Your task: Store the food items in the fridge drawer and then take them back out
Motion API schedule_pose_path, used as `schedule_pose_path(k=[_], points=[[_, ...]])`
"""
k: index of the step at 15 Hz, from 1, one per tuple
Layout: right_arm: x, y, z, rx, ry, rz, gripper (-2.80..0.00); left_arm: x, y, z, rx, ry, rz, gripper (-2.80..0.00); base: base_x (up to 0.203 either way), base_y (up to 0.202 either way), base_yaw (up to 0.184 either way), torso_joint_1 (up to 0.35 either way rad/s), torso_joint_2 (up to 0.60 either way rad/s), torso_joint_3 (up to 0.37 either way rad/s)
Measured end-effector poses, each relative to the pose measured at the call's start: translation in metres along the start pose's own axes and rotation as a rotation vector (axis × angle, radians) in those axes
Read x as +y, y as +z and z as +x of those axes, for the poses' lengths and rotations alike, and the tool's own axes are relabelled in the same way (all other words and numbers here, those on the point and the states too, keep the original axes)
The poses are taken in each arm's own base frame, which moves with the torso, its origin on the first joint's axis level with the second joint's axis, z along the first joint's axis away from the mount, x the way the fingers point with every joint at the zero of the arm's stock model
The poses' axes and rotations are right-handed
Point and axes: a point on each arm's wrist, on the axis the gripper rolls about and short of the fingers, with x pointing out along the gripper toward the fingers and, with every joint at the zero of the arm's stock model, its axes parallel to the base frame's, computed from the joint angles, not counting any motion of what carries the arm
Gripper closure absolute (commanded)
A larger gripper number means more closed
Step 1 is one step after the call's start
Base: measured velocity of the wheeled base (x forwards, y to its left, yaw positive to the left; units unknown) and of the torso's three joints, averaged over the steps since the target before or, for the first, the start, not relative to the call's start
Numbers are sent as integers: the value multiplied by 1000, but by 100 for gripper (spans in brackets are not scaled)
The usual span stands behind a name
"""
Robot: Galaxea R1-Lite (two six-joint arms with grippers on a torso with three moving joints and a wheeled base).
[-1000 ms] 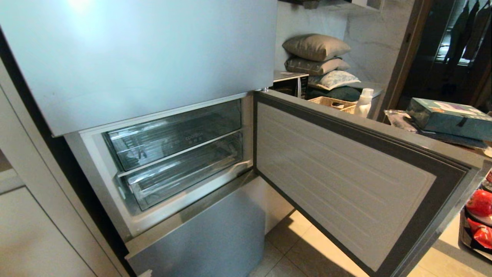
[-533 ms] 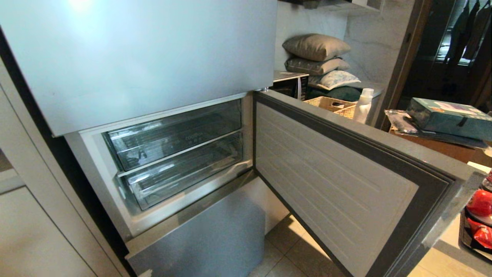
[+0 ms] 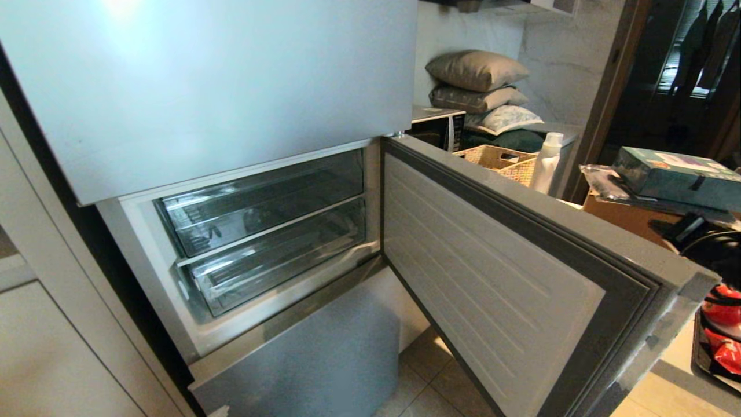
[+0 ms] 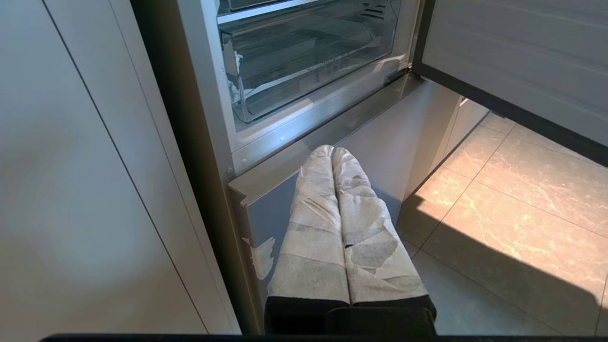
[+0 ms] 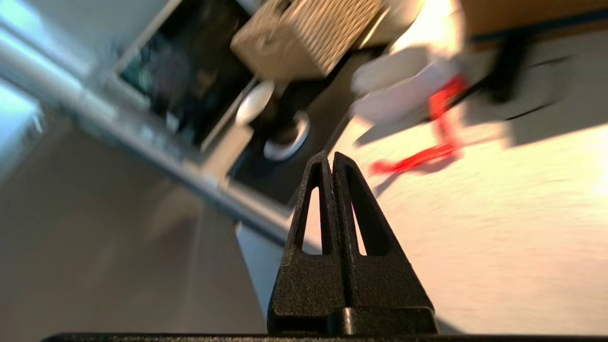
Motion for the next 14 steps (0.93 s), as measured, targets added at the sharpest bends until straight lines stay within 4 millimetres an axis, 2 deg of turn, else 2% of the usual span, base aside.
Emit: schedule_pose_path(k=[3,6,9,11,14], points=[[43,-41,20,32,65,-60,0,0,0,0,0,0,0,0,0,0,0,0,0,0],[84,-78,23,73,119,-85,0,0,0,0,0,0,0,0,0,0,0,0,0,0],[136,-118,10,150,234,-104,0,0,0,0,0,0,0,0,0,0,0,0,0,0],[178,-142,-6,167,315,-118,0,0,0,0,0,0,0,0,0,0,0,0,0,0],[234,-167,-32,169,445,-150,0,0,0,0,0,0,0,0,0,0,0,0,0,0]])
